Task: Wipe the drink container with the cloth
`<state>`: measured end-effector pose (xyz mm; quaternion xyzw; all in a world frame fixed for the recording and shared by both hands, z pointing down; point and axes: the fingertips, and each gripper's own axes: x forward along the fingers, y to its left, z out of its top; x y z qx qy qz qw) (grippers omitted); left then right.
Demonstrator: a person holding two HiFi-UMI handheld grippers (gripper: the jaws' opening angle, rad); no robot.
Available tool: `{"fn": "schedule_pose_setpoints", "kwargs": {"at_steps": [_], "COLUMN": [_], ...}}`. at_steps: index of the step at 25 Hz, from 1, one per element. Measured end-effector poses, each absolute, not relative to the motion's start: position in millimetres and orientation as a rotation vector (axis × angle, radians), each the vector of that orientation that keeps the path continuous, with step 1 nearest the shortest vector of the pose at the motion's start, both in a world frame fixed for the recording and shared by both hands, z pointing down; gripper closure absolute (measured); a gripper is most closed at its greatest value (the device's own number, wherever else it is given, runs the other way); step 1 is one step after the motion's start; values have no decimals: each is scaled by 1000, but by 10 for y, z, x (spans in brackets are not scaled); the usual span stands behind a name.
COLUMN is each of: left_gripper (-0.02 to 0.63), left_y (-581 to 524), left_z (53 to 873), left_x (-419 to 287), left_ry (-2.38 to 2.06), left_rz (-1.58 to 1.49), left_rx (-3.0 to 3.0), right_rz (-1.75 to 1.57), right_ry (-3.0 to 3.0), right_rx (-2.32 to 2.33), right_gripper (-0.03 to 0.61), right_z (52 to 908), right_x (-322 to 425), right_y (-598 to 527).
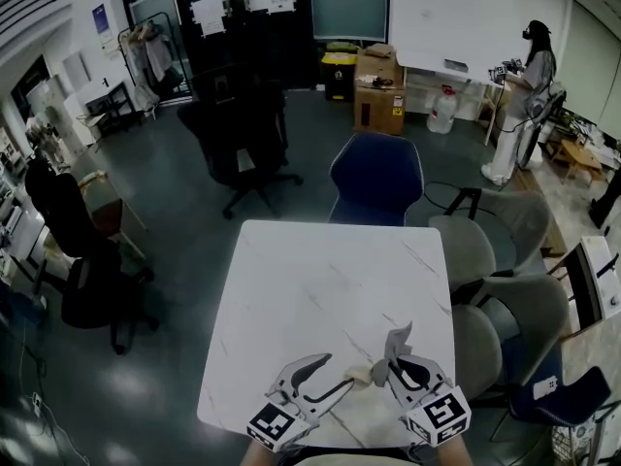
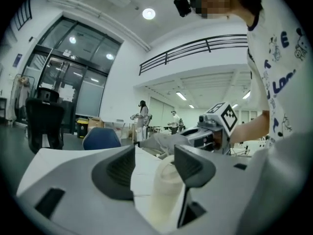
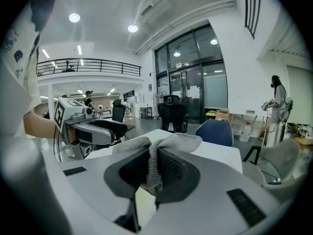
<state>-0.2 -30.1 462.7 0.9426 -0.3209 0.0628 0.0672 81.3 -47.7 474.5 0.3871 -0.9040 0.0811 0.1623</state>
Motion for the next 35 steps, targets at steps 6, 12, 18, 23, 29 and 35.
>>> {"fn": "schedule_pose_setpoints", "kwargs": {"at_steps": [6, 12, 18, 23, 29, 35], "left_gripper": [445, 469, 468, 468, 468, 468], "left_y": [-498, -610, -621, -605, -615, -606], "left_z": [4417, 4334, 4355, 4324, 4286, 4288], "left_x": [-111, -249, -217, -172, -174, -175], "left_ry": [-1246, -1515, -1593, -1603, -1591, -1566], "left_rz": [207, 176, 200, 172, 159, 161], "left_rx": [2808, 2707, 2669, 2656, 2658, 2662], "right_rz": [137, 120, 181, 199, 226, 234], "right_ry": [-2537, -2506, -2526, -2542, -2542, -2541], "right_rx": [1246, 1356, 1448, 1493, 1526, 1534], "right_gripper": [531, 531, 531, 531, 531, 531], "right_z": [4615, 4598, 4526, 4466, 4440, 4422], "right_x": [872, 898, 1002, 1038, 1046, 1024], "right_y": [-611, -635, -663, -667, -675, -670]}}
